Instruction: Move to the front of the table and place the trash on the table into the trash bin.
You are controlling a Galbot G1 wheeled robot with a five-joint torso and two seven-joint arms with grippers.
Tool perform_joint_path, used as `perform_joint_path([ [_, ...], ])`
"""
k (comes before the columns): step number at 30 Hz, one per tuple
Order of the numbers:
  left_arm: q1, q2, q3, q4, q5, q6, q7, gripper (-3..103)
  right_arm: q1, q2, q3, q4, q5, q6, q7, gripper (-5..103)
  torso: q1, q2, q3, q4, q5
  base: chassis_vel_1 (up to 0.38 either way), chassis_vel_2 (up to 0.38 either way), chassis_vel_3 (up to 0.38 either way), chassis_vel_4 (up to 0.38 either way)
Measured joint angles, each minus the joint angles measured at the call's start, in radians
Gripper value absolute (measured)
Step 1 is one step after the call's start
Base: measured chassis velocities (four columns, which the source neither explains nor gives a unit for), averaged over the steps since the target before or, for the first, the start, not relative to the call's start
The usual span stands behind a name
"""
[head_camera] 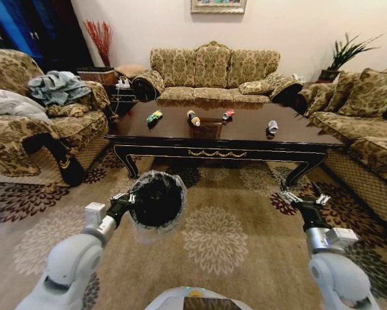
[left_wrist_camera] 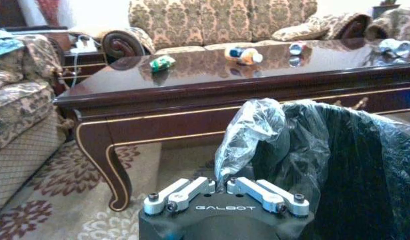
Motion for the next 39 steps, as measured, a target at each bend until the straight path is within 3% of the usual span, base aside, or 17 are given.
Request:
perform_joint_path([
  [4, -0.008, 0.001, -0.007, 0.002, -0.051, -0.009, -0.001, 3, 0.016, -0.006, -0.006, -0.010, 0.002, -0.010, 0.001, 100, 0.000, 0.000, 0.000, -0.0002, 0.0001, 0.000, 0.000, 0.000, 0.000],
  [8, -0.008, -0.025, 0.005, 0.025, -0.065, -0.050, -0.022, 3, 0.016, -0.012, -0.007, -0.012, -0.001, -0.025, 0.001, 100, 0.002, 0.006, 0.005, -0.0001, -0.0001, 0.000, 0.000, 0.000, 0.000],
  [15, -0.005, -0.042, 0.012, 0.043, -0.084, -0.073, -0.046, 3, 0.010, -0.025, -0.001, -0.007, -0.002, -0.056, -0.009, 100, 0.008, 0.029, 0.021, -0.0001, 0.0001, 0.000, 0.000, 0.000, 0.000],
  [39, -0.017, -0.035, 0.012, 0.064, -0.117, -0.086, -0.056, 3, 0.040, -0.036, 0.003, -0.038, -0.002, -0.046, -0.022, 100, 0.041, 0.130, 0.089, 0.0000, -0.0001, 0.000, 0.000, 0.000, 0.000],
])
